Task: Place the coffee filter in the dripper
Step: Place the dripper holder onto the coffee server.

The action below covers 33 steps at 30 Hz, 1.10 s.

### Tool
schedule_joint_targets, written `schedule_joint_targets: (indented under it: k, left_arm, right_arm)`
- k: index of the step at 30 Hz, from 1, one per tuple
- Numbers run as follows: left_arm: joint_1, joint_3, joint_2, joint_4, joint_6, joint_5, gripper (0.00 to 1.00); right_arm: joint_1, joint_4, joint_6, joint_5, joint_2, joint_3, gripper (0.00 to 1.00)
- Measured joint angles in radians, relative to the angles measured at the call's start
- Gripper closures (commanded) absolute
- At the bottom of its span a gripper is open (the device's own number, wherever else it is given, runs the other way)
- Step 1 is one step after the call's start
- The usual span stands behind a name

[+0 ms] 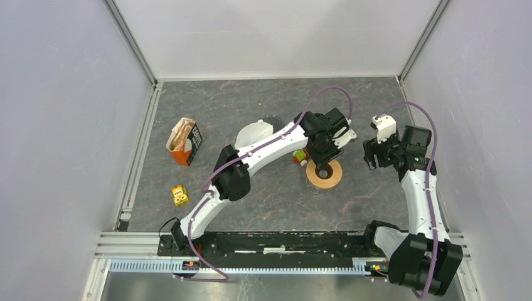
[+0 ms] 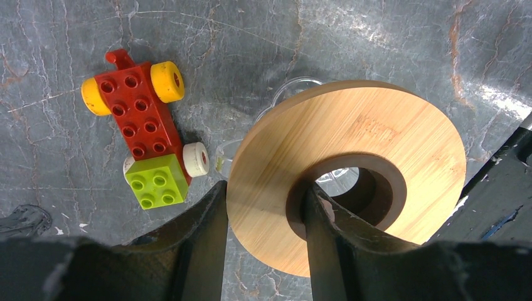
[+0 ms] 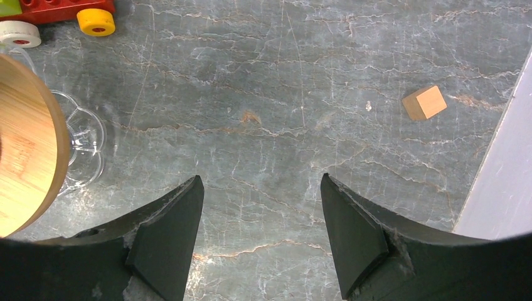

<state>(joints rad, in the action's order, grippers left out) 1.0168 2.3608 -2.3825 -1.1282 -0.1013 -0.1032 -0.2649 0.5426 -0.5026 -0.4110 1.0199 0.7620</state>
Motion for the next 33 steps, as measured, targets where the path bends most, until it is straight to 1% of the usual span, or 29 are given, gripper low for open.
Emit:
schedule_joint_targets:
  k: [3, 12, 15, 19, 24, 33]
  left_arm:
    - [0.000, 0.000, 0.000, 0.000, 0.000, 0.001, 0.62]
    - [0.000, 0.000, 0.000, -0.014, 0.000, 0.023, 0.58]
    - [0.000, 0.000, 0.000, -0.020, 0.000, 0.023, 0.51]
    - [0.000, 0.001, 0.000, -0.023, 0.000, 0.023, 0.47]
    - [0.000, 0.010, 0.000, -0.027, 0.000, 0.023, 0.38]
    - [0.000, 0.106, -0.001, -0.058, 0.000, 0.022, 0.33]
  right_arm:
    - [0.000, 0.003, 0.000, -0.004, 0.000, 0.000, 0.25]
    - [-0.002, 0.006, -0.001, -0.010, 0.000, 0.000, 0.25]
    - [-0.002, 0.006, -0.001, -0.016, 0.000, 0.000, 0.25]
    - [-0.002, 0.012, -0.001, -0.019, 0.000, 0.000, 0.25]
    - [-0.005, 0.015, -0.003, -0.021, 0.000, 0.000, 0.25]
    - [-0.006, 0.016, -0.006, -0.022, 0.000, 0.000, 0.24]
